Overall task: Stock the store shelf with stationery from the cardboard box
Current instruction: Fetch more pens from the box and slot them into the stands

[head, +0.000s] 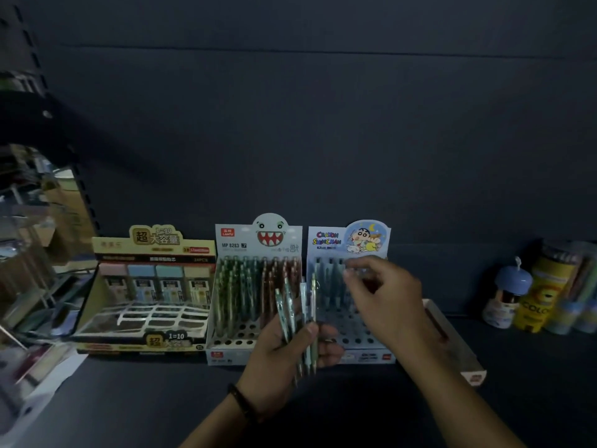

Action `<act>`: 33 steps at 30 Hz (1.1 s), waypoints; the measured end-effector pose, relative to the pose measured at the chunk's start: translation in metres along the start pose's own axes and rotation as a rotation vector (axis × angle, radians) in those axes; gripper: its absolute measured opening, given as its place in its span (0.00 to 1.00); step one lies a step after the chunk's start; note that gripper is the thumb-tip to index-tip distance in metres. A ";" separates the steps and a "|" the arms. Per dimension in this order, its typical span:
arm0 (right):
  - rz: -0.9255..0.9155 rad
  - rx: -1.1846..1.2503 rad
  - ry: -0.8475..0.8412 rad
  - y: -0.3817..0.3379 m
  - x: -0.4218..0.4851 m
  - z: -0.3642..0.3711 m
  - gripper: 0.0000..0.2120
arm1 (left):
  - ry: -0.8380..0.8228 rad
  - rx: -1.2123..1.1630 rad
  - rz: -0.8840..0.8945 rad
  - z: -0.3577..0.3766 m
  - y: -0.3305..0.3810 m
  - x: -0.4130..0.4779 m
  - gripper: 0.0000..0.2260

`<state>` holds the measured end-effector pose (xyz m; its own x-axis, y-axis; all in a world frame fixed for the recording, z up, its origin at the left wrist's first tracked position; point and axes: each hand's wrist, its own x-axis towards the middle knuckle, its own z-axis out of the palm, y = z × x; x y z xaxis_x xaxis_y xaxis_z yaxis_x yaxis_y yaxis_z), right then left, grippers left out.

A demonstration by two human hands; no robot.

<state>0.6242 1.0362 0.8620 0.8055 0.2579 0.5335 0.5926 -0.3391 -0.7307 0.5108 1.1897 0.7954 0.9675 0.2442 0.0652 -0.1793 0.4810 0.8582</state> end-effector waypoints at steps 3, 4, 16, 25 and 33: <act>0.027 0.180 -0.221 -0.015 -0.006 0.011 0.08 | -0.015 0.060 0.016 0.000 0.004 -0.002 0.12; 0.016 0.180 -0.257 -0.017 -0.006 0.015 0.10 | -0.026 0.085 0.028 0.000 0.006 -0.003 0.13; -0.065 0.371 -0.238 -0.065 -0.014 0.065 0.09 | 0.193 0.344 0.251 -0.070 0.045 -0.044 0.13; -0.179 0.307 -0.134 -0.086 -0.013 0.116 0.04 | 0.309 0.044 0.226 -0.121 0.060 -0.066 0.17; -0.195 0.217 -0.163 -0.091 -0.020 0.140 0.04 | 0.218 -0.044 0.187 -0.118 0.064 -0.072 0.32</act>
<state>0.5527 1.1888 0.8578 0.6546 0.4460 0.6104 0.7061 -0.0725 -0.7044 0.4087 1.3018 0.7855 0.8570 0.5045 0.1050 -0.3628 0.4460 0.8182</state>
